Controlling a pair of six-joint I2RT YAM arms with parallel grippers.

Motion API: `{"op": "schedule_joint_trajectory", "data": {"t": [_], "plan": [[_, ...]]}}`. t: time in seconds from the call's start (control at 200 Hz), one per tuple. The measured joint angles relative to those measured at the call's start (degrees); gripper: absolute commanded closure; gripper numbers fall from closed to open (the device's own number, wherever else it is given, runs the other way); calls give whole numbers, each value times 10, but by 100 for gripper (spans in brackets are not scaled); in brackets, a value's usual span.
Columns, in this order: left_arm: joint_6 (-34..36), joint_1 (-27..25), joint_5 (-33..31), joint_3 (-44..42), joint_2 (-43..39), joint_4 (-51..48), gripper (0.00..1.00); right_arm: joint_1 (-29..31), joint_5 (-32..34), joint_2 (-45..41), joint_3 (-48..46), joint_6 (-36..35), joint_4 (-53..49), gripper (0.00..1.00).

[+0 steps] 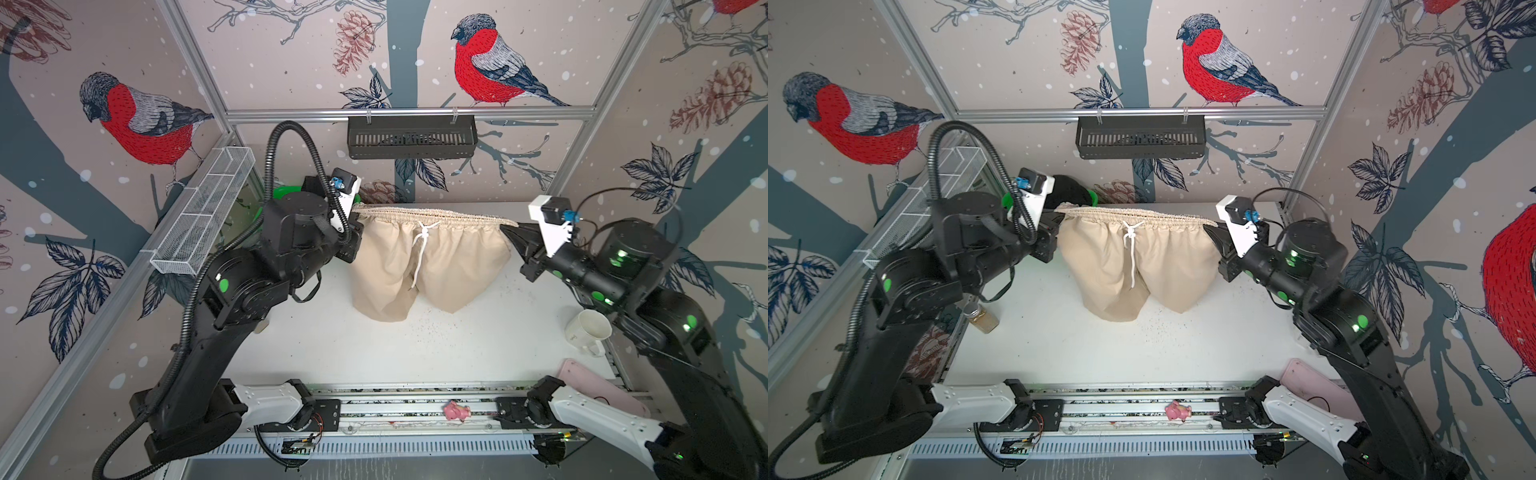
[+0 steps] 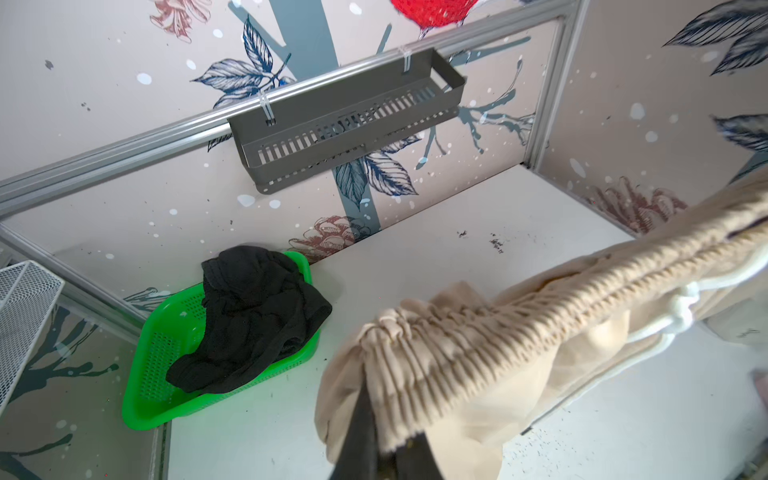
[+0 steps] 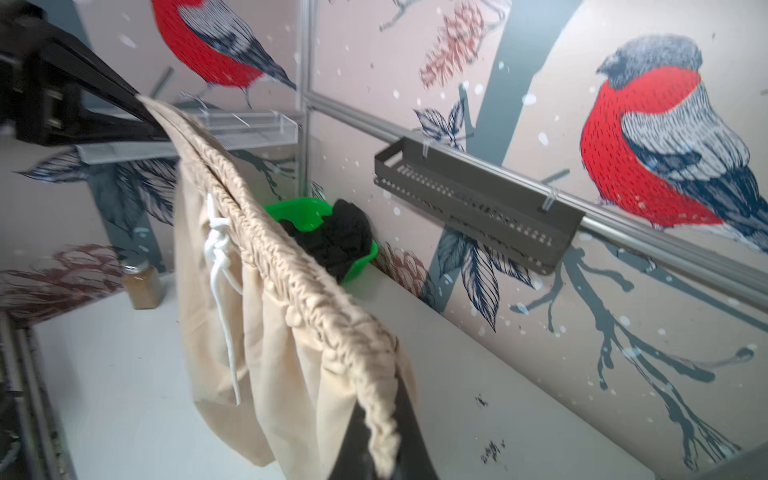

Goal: Fold and stack the shorts
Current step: 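Lift the waistband with both grippers and stretch it apart, then lay the shorts flat, pulling the waistband away from the robot with both grippers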

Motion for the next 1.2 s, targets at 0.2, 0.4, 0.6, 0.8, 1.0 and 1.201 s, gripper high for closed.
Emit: {"op": "schedule_joint_trajectory", "data": {"t": [0.2,0.4,0.6,0.8,1.0,1.201], "plan": [[10,0,105,5,-58,12,100,0,-88,-34,59,13,-32,99],[10,-1,93,17,-21,3,100,0,-63,-26,56,22,-43,99],[5,10,0,13,65,3,100,-2,97,15,3,29,-22,99],[20,98,2,-31,181,94,100,-137,137,93,-115,19,83,99],[42,163,38,-57,320,223,100,-267,35,178,-238,26,261,99],[55,177,40,-42,463,335,100,-304,-17,332,-249,31,382,99]]}}
